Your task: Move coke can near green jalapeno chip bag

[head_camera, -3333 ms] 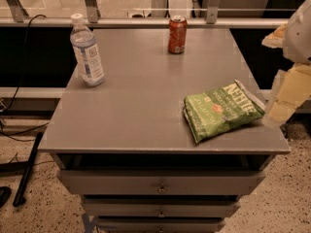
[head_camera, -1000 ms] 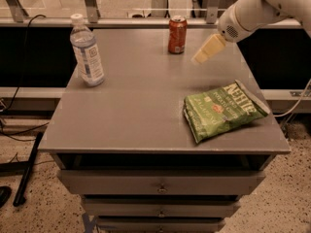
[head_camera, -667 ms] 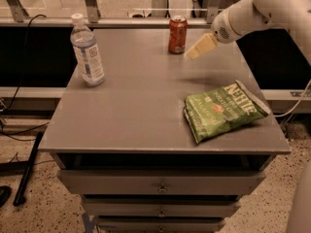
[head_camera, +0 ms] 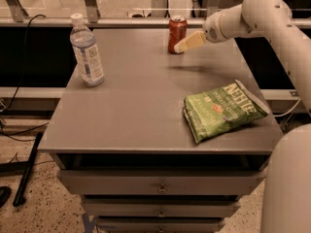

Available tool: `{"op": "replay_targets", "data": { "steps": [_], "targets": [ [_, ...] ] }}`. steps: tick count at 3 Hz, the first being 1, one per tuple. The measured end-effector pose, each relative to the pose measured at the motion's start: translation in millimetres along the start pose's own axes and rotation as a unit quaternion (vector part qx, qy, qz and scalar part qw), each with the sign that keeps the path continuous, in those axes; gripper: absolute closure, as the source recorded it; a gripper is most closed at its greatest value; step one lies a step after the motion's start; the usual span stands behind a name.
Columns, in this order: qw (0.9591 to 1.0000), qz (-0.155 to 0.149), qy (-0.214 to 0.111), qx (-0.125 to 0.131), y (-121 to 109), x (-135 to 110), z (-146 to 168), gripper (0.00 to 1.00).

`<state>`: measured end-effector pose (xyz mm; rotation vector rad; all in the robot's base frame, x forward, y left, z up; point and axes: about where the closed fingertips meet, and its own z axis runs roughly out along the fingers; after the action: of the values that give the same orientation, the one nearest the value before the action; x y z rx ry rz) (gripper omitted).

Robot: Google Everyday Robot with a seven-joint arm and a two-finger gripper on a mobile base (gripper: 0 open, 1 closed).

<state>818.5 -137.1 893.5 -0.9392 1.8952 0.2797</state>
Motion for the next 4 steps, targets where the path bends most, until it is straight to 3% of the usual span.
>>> {"op": "replay_targets", "data": {
  "steps": [2,4],
  "targets": [
    [0.9984,0.030,-0.047,0.003,-23.2,-11.0,31.6,0.00],
    [0.9952,0.055,-0.066,-0.048,-10.3,-32.8,42.2,0.38]
  ]
}}
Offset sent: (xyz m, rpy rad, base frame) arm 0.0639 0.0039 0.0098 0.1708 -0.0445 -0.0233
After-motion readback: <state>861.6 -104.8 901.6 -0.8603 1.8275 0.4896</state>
